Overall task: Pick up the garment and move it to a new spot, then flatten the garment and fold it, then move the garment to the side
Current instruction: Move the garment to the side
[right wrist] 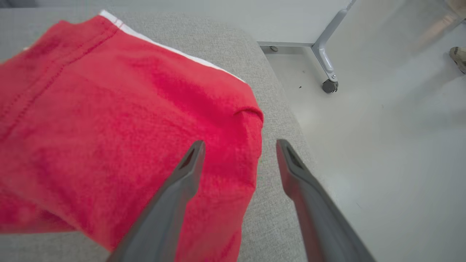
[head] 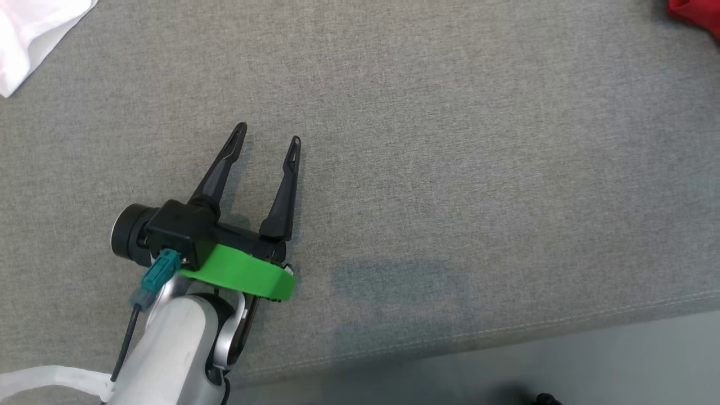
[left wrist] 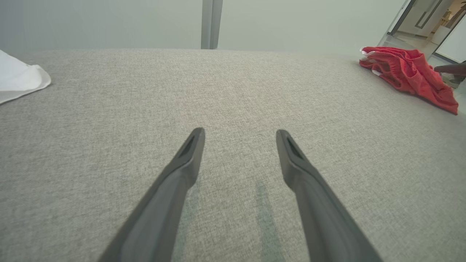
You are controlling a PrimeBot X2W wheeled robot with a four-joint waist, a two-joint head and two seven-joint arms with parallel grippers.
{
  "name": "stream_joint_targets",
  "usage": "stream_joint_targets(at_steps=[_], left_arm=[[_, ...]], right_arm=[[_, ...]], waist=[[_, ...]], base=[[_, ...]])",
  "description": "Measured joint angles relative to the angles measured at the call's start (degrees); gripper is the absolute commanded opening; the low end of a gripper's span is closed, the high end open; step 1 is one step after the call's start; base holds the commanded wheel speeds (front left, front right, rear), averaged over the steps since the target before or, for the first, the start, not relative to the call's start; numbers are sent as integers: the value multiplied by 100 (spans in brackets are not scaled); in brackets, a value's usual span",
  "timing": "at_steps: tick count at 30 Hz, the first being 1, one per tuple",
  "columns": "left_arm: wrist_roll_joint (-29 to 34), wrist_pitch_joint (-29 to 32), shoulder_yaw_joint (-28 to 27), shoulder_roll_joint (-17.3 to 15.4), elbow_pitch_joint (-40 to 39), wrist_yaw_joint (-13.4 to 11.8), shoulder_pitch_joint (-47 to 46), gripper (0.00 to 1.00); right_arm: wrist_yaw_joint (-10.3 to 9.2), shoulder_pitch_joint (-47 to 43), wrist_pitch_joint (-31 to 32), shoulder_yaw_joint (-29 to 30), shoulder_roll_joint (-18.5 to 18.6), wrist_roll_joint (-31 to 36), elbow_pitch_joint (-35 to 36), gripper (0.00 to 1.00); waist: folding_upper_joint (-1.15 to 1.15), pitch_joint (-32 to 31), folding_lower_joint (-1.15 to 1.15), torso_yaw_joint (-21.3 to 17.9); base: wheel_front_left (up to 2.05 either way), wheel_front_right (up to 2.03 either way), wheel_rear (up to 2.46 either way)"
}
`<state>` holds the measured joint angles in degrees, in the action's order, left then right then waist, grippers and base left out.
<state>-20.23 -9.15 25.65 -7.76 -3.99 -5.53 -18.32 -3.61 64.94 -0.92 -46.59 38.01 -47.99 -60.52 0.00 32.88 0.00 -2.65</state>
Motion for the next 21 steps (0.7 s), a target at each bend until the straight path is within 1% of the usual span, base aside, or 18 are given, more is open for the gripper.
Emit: stream_joint_targets(at_steps=[2,4,5,13,15,18,19,21], left_arm=[[-1,-41,-1,2,37,0,0,100],[-10,-58,-15,8,92,0,0,100],[-10,-58,-15,8,92,0,0,100],[-67,-254,-141,91,401,4,-91,100],[-102,-314,-223,120,470,4,-144,100],[-177,-358,-355,135,623,4,-162,100],[-216,-360,-399,138,680,4,-162,100],[-277,-397,-488,142,780,4,-159,100]], right_arm=[[9,114,-166,9,-14,22,62,100],[67,212,-345,29,-63,35,154,100],[67,212,-345,29,-63,35,154,100],[388,288,-1139,73,-497,45,564,100],[427,281,-1317,86,-633,45,649,100],[527,188,-1343,25,-898,52,794,100],[588,117,-1343,-1,-1000,55,842,100],[612,-60,-1351,19,-1203,23,929,100]], waist=[[0,-67,0,-36],[0,-145,0,-72],[0,-145,0,-72],[0,-571,0,-210],[0,-701,0,-242],[0,-912,0,-291],[0,-986,0,-309],[0,-1132,0,-344]], base=[[0,0,0],[0,0,0],[0,0,0],[0,0,0],[0,0,0],[0,0,0],[0,0,0],[0,0,0]])
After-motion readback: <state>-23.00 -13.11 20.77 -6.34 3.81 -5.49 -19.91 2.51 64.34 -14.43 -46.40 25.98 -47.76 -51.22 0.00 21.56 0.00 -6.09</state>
